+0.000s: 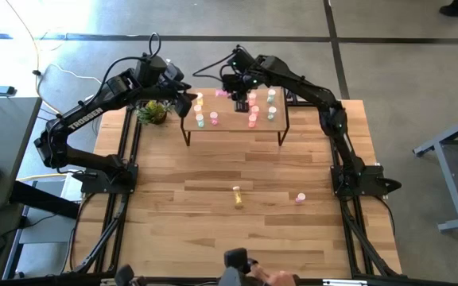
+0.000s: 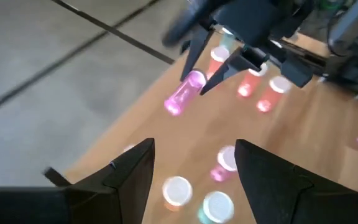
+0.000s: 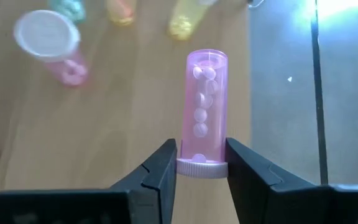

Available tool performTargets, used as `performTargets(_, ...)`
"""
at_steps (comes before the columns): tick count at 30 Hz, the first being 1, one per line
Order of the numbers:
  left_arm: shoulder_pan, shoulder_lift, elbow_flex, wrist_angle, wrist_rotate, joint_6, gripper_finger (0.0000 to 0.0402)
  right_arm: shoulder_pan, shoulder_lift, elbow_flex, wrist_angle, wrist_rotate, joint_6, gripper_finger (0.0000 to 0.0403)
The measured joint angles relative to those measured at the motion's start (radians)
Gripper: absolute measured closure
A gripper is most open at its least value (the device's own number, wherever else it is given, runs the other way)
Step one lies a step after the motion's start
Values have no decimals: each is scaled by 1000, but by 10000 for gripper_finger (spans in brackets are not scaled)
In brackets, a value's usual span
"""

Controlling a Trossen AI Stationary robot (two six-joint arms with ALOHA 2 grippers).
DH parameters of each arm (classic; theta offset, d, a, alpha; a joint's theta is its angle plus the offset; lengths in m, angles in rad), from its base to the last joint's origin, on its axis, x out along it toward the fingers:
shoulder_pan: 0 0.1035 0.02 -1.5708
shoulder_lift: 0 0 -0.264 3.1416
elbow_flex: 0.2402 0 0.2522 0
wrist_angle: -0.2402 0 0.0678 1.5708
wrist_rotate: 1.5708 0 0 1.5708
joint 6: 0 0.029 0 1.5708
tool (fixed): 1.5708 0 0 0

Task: Pick and place medicine bottles onto shelf by color
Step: Adjust the pink pill bottles on the shelf

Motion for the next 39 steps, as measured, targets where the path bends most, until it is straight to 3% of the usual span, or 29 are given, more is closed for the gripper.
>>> performTargets(9,0,0,0,-94,122,-74,190,90,-32,-2,-36,149,-46,297)
performTargets(17,0,0,0,-111,205,-115,190,154,-101,-1,-30,183,-48,297)
performTargets(23,-8,0,0,-109,270,-205,190,240,-134,0,-36,206,-173,297)
performTargets(39,-68,0,0,-105,592,-392,190,418,-153,0,57,315,-496,297)
